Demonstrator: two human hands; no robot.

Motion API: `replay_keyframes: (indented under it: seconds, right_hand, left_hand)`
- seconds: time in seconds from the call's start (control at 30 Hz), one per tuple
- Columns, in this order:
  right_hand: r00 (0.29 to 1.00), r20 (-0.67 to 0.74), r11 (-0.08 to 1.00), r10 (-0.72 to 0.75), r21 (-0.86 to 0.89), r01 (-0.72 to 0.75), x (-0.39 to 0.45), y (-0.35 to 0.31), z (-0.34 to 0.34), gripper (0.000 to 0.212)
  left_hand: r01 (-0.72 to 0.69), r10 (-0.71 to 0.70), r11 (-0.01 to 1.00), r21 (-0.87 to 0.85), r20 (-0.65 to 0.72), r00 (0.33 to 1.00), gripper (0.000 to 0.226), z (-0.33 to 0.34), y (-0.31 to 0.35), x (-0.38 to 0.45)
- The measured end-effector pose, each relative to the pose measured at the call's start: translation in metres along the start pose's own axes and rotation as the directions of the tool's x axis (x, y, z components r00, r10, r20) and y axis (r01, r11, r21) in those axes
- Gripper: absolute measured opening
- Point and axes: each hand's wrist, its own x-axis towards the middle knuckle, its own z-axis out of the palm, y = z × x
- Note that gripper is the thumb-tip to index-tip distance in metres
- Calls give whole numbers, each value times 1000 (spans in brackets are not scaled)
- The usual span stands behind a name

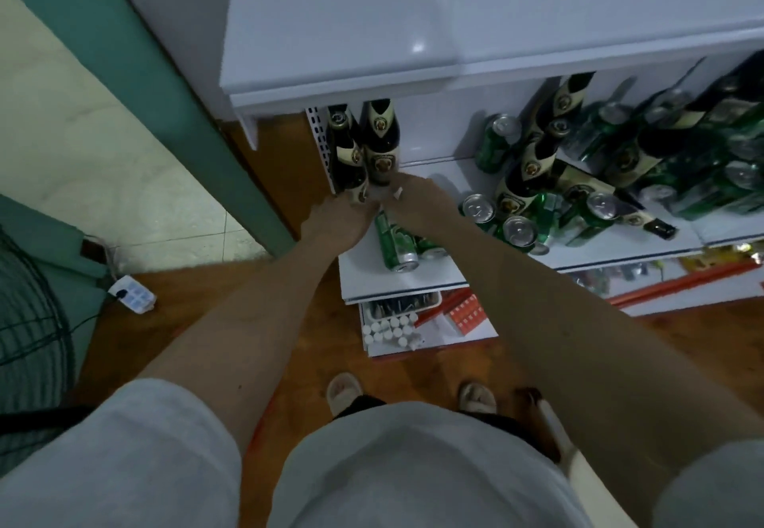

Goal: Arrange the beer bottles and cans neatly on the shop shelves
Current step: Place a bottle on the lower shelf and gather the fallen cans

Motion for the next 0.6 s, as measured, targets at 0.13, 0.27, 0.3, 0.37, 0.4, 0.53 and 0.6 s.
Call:
replay_keyframes:
  seconds: [0.13, 0.27, 0.3, 0.37, 0.4, 0.53, 0.6]
  right_hand:
    - [986, 145, 995, -81, -52, 89, -26, 23, -20, 42]
    - [952, 254, 966, -169, -150, 211, -51, 39, -37, 30]
    - [941, 289, 957, -177, -172, 233, -57, 43, -38, 25]
    - [920, 349, 953, -178, -170, 249, -67, 51, -38, 28]
    - [914, 359, 957, -189, -143, 254, -72, 54, -37, 30]
    - [890, 417, 958, -182, -130, 256, -96, 58, -37, 30]
    - [881, 442, 962, -172, -116, 246, -106, 61, -34, 26]
  left_hand:
    - [59, -60, 995, -77, -8, 998, 73, 18, 13, -27]
    - [105, -111, 986, -130, -37, 993, 89, 29, 38, -66]
    - [130, -138, 982, -134, -51, 989, 79, 33, 43, -76]
    - [166, -176, 979, -118, -78, 981, 75, 45, 48, -94]
    - [174, -183, 979, -106, -74, 980, 76, 51, 49, -103]
    - [173, -180, 981, -90, -69, 981, 74, 57, 52, -126]
    - [163, -171, 983, -88, -92, 981, 75, 59, 51, -136]
